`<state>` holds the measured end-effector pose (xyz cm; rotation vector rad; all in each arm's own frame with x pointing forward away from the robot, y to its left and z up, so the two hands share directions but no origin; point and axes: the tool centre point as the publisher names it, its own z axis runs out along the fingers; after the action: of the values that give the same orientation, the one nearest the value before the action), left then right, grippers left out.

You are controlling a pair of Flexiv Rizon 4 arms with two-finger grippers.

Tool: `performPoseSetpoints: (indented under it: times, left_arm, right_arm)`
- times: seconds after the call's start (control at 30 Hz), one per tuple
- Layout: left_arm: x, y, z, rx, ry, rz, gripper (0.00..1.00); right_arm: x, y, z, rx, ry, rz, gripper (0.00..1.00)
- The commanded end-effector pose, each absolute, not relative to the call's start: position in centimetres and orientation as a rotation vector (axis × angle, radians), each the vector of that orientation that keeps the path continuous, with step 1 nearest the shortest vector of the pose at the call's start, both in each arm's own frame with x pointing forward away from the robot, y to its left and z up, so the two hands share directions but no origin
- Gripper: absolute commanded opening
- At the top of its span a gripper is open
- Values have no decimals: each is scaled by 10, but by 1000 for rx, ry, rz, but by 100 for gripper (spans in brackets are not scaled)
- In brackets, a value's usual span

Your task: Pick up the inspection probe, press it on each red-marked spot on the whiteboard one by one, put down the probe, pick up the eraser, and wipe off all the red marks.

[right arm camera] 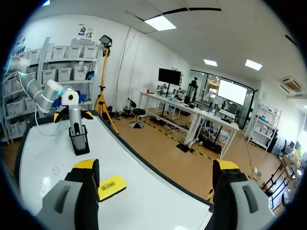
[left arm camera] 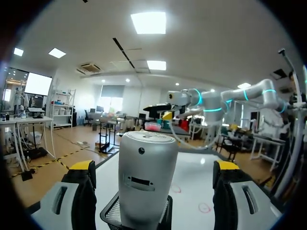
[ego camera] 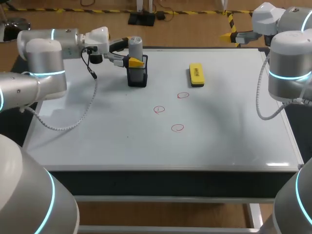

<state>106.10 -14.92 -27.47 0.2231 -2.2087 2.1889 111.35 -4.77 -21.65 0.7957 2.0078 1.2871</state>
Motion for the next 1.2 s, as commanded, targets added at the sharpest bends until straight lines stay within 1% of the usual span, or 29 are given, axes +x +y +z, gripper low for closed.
performPoseSetpoints:
  times: [0.03, 0.83, 0.87, 0.9, 0.97, 1.03, 1.07, 1.1, 1.13, 1.17, 1.2]
  left_arm:
    - [1065, -151, -277, 211, -2203, 2185, 100]
    - [1065, -159, -281, 250, -2200, 2195, 100]
    - [1065, -159, -281, 249, -2200, 2193, 98]
    - [1065, -159, -281, 249, -2200, 2192, 89]
    - [1064, -160, -281, 246, -2199, 2191, 75]
    - [1063, -160, -281, 242, -2199, 2189, 50]
    - [1063, -160, -280, 239, -2199, 2188, 44]
    - [1062, -160, -280, 237, -2198, 2187, 42]
    - [1061, -160, -280, 233, -2198, 2186, 35]
    - [1061, -160, -280, 232, -2199, 2185, 24]
    - [1060, -159, -280, 231, -2199, 2184, 10]
  right_arm:
    - [1113, -49, -216, 794, 2010, 1290, 100]
    - [1113, -49, -216, 794, 2010, 1290, 100]
    - [1113, -49, -216, 794, 2010, 1290, 100]
    - [1113, -49, -216, 794, 2010, 1290, 100]
    - [1113, -49, -216, 794, 2010, 1290, 100]
    - [1113, -49, -216, 794, 2010, 1290, 100]
    - [1113, -49, -216, 794, 2010, 1290, 100]
    - [1113, -49, -216, 794, 2010, 1290, 100]
    - [1113, -49, -216, 794, 2010, 1290, 100]
    - [1113, -49, -216, 794, 2010, 1290, 100]
    - [1113, -49, -216, 794, 2010, 1290, 100]
